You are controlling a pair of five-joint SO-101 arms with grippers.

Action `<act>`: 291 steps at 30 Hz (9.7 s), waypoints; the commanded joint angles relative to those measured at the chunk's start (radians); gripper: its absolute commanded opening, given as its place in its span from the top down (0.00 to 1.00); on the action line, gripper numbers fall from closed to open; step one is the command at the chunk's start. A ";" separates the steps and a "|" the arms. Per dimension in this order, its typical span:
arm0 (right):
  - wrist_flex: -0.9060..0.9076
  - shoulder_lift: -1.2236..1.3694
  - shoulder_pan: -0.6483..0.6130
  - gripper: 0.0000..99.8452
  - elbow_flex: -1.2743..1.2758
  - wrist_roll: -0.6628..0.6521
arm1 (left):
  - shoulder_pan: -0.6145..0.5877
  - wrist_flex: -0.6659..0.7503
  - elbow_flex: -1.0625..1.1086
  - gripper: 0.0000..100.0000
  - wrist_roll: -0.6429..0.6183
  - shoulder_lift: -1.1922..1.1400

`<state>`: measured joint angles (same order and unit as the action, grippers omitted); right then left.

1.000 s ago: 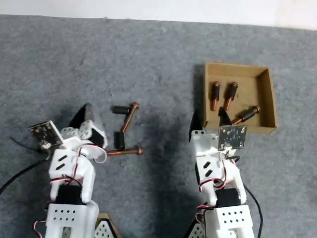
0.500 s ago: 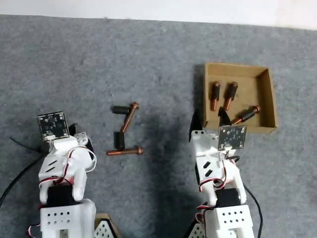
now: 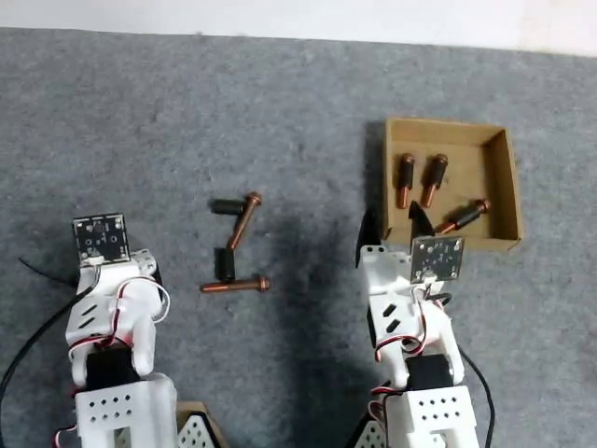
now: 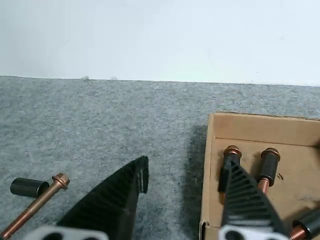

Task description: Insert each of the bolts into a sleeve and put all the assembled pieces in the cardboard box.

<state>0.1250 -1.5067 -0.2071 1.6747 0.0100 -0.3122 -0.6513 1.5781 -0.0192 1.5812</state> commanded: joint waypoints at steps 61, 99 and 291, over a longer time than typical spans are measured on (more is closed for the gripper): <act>0.134 1.885 -0.476 0.83 -1.394 0.267 | -0.002 0.081 0.024 0.99 0.018 0.013; 0.458 1.877 -0.456 0.83 -1.438 0.265 | -0.002 0.081 0.024 0.99 0.018 0.013; 0.693 -0.136 -0.162 1.00 -0.177 -0.236 | 0.030 0.149 0.064 0.99 0.055 0.013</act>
<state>0.8523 -1.4883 -0.4434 1.4477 -0.2355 -0.3122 -0.5224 1.6456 0.0253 1.5812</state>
